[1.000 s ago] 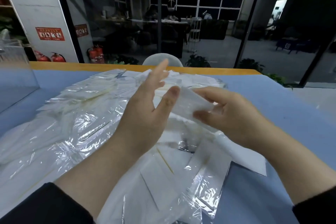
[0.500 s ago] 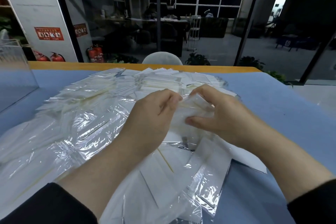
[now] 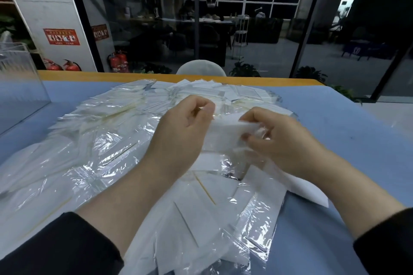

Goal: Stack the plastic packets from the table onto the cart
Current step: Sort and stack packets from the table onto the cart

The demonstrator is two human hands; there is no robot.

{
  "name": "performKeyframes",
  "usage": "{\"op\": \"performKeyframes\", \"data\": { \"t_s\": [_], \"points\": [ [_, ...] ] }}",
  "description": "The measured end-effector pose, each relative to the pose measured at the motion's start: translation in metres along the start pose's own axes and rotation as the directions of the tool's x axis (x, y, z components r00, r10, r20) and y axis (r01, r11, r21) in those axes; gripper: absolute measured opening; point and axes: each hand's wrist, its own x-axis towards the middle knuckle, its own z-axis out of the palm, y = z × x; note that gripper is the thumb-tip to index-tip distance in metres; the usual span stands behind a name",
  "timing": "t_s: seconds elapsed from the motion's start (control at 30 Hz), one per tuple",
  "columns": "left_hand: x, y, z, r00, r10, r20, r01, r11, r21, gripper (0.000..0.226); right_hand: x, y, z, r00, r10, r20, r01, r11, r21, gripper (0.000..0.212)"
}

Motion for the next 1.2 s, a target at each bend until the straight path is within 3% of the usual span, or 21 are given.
{"op": "performKeyframes", "data": {
  "t_s": [0.13, 0.17, 0.23, 0.27, 0.33, 0.43, 0.5, 0.57, 0.67, 0.8, 0.9, 1.0, 1.13, 1.2],
  "points": [
    [0.0, 0.004, -0.009, 0.985, 0.031, 0.169, -0.06, 0.984, 0.17, 0.016, 0.001, -0.006, -0.009, 0.99, 0.006, -0.142, 0.01, 0.994, 0.11, 0.028],
    [0.001, 0.004, -0.011, 0.986, 0.057, 0.156, -0.093, 0.968, 0.234, 0.012, 0.001, -0.007, -0.012, 0.99, 0.02, -0.142, -0.005, 0.994, 0.107, 0.028],
    [0.004, 0.002, -0.016, 0.993, 0.095, 0.067, -0.109, 0.956, 0.271, 0.007, -0.001, -0.006, -0.024, 0.991, 0.049, -0.124, -0.052, 0.998, -0.021, 0.05],
    [0.005, 0.002, -0.02, 0.995, 0.102, 0.009, -0.101, 0.962, 0.253, 0.007, -0.003, -0.008, -0.031, 0.994, 0.079, -0.081, -0.087, 0.992, -0.096, 0.057],
    [0.008, 0.003, -0.026, 0.988, 0.117, -0.103, -0.091, 0.969, 0.229, 0.005, -0.01, -0.013, -0.043, 0.983, 0.128, 0.134, -0.096, 0.97, -0.223, 0.054],
    [0.011, 0.001, -0.028, 0.976, 0.12, -0.183, -0.075, 0.969, 0.233, 0.004, -0.019, -0.012, -0.042, 0.861, 0.163, 0.482, 0.003, 0.946, -0.325, 0.054],
    [0.01, -0.001, -0.026, 0.976, 0.124, -0.177, -0.078, 0.966, 0.246, 0.005, -0.024, -0.011, -0.034, 0.803, 0.177, 0.569, 0.047, 0.933, -0.357, 0.064],
    [0.009, -0.001, -0.025, 0.978, 0.12, -0.168, -0.077, 0.967, 0.244, 0.006, -0.025, -0.015, -0.028, 0.794, 0.18, 0.581, 0.066, 0.924, -0.377, 0.066],
    [0.008, 0.0, -0.025, 0.978, 0.114, -0.174, -0.077, 0.976, 0.205, 0.004, -0.024, -0.018, -0.026, 0.818, 0.185, 0.544, 0.065, 0.911, -0.407, 0.044],
    [0.009, 0.003, -0.026, 0.984, 0.078, -0.16, -0.058, 0.991, 0.124, 0.011, -0.017, -0.011, -0.041, 0.909, 0.133, 0.396, 0.019, 0.933, -0.358, 0.01],
    [0.005, 0.005, -0.023, 0.994, 0.038, -0.1, -0.028, 0.995, 0.099, 0.014, -0.014, -0.005, -0.051, 0.99, 0.061, 0.131, -0.042, 0.989, -0.142, 0.014],
    [0.001, 0.006, -0.018, 1.0, 0.022, -0.001, -0.022, 0.997, 0.078, 0.016, -0.01, -0.001, -0.042, 0.996, 0.036, -0.085, -0.028, 0.996, 0.089, 0.016],
    [-0.006, 0.005, -0.004, 0.994, -0.002, 0.11, -0.005, 0.998, 0.064, 0.007, -0.003, 0.006, -0.011, 0.985, 0.02, -0.169, 0.012, 0.982, 0.186, 0.012],
    [-0.011, 0.006, 0.003, 0.981, -0.02, 0.193, -0.017, 0.983, 0.184, 0.017, -0.001, 0.008, 0.0, 0.982, 0.041, -0.183, 0.008, 0.965, 0.263, 0.009]
  ]
}}
